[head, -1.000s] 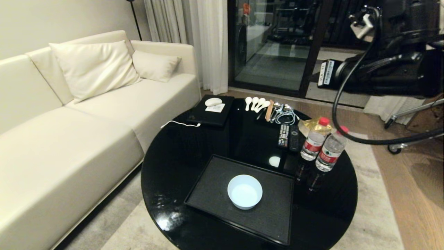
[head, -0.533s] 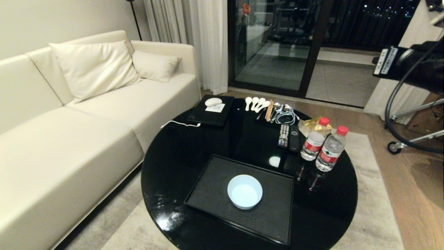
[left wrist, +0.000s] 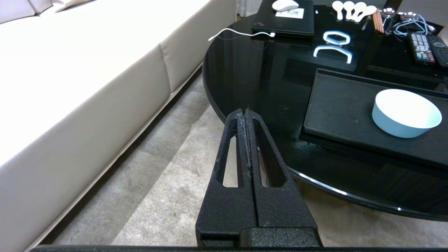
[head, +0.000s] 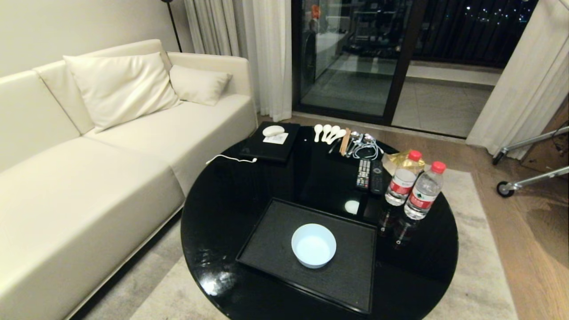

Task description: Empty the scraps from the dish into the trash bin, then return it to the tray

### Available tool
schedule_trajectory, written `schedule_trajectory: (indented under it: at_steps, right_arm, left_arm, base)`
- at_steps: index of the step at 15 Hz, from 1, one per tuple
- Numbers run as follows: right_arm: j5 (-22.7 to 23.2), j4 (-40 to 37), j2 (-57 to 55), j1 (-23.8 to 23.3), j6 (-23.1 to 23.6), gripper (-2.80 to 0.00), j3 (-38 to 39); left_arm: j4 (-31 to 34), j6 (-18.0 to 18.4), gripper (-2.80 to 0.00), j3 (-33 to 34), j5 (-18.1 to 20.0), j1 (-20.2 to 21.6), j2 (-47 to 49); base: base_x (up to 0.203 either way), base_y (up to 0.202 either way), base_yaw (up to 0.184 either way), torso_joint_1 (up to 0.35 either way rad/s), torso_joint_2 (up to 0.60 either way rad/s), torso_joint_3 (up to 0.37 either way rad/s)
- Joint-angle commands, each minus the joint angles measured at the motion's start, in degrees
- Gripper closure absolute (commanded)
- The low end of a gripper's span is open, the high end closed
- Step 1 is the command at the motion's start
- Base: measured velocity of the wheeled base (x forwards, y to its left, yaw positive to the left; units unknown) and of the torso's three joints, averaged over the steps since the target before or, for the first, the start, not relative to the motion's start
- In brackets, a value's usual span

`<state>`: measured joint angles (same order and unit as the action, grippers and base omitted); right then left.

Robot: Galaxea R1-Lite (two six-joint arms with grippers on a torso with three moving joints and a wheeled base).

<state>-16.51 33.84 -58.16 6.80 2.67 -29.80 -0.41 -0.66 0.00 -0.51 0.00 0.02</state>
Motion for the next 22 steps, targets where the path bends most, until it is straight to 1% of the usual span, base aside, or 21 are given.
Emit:
schedule_trajectory:
  at_steps: [1, 4, 6, 7, 9, 11, 12, 13, 14, 15, 17, 19, 20, 22]
  right_arm:
    - [0.0, 0.4, 14.6, -0.3, 0.5, 0.0, 12.0]
    - [1.8, -0.1, 26.6, -0.3, 0.8, 0.0, 22.8]
    - [3.3, -2.5, 34.3, -0.3, 1.6, 0.0, 27.0]
    - [3.8, -5.4, 38.2, -0.3, 2.1, 0.0, 28.2]
    - [4.2, -12.7, 42.2, -0.3, 2.3, 0.0, 29.3]
    - [4.5, -21.9, 42.0, -0.3, -0.5, 0.0, 29.7]
    - [4.7, -25.5, 41.9, -0.3, -2.7, 0.0, 29.7]
    - [7.1, -25.7, 41.9, -0.3, -3.7, 0.0, 29.7]
    - [10.9, -26.3, 41.8, -1.1, -3.4, 0.0, 29.8]
    - [11.9, -27.7, 42.1, -3.3, -2.9, 0.0, 29.8]
    - [13.1, -31.9, 47.4, -5.9, -1.8, 0.0, 29.7]
    - [14.7, -33.1, 54.9, -6.8, -1.0, 0.0, 29.7]
    - [14.8, -33.4, 57.5, -7.0, -0.5, 0.0, 29.8]
    - [14.1, -33.8, 58.2, -7.2, -0.4, 0.0, 29.8]
  left_arm:
    - [0.0, 0.0, 0.0, 0.0, 0.0, 0.0, 0.0]
    - [0.0, 0.0, 0.0, 0.0, 0.0, 0.0, 0.0]
    - [0.0, 0.0, 0.0, 0.0, 0.0, 0.0, 0.0]
    - [0.0, 0.0, 0.0, 0.0, 0.0, 0.0, 0.0]
    - [0.0, 0.0, 0.0, 0.0, 0.0, 0.0, 0.0]
    - [0.0, 0.0, 0.0, 0.0, 0.0, 0.0, 0.0]
    - [0.0, 0.0, 0.0, 0.0, 0.0, 0.0, 0.0]
    - [0.0, 0.0, 0.0, 0.0, 0.0, 0.0, 0.0]
    - [0.0, 0.0, 0.0, 0.0, 0.0, 0.0, 0.0]
    - [0.0, 0.0, 0.0, 0.0, 0.0, 0.0, 0.0]
    - [0.0, 0.0, 0.0, 0.0, 0.0, 0.0, 0.0]
    - [0.0, 0.0, 0.0, 0.0, 0.0, 0.0, 0.0]
    - [0.0, 0.0, 0.0, 0.0, 0.0, 0.0, 0.0]
    - [0.0, 0.0, 0.0, 0.0, 0.0, 0.0, 0.0]
  base:
    - [0.0, 0.0, 0.0, 0.0, 0.0, 0.0]
    - [0.0, 0.0, 0.0, 0.0, 0.0, 0.0]
    - [0.0, 0.0, 0.0, 0.0, 0.0, 0.0]
    - [0.0, 0.0, 0.0, 0.0, 0.0, 0.0]
    - [0.0, 0.0, 0.0, 0.0, 0.0, 0.0]
    - [0.0, 0.0, 0.0, 0.0, 0.0, 0.0]
    - [0.0, 0.0, 0.0, 0.0, 0.0, 0.0]
    - [0.0, 0.0, 0.0, 0.0, 0.0, 0.0]
    - [0.0, 0.0, 0.0, 0.0, 0.0, 0.0]
    - [0.0, 0.0, 0.0, 0.0, 0.0, 0.0]
    - [0.0, 0.0, 0.0, 0.0, 0.0, 0.0]
    - [0.0, 0.0, 0.0, 0.0, 0.0, 0.0]
    - [0.0, 0.0, 0.0, 0.0, 0.0, 0.0]
    - [0.0, 0.0, 0.0, 0.0, 0.0, 0.0]
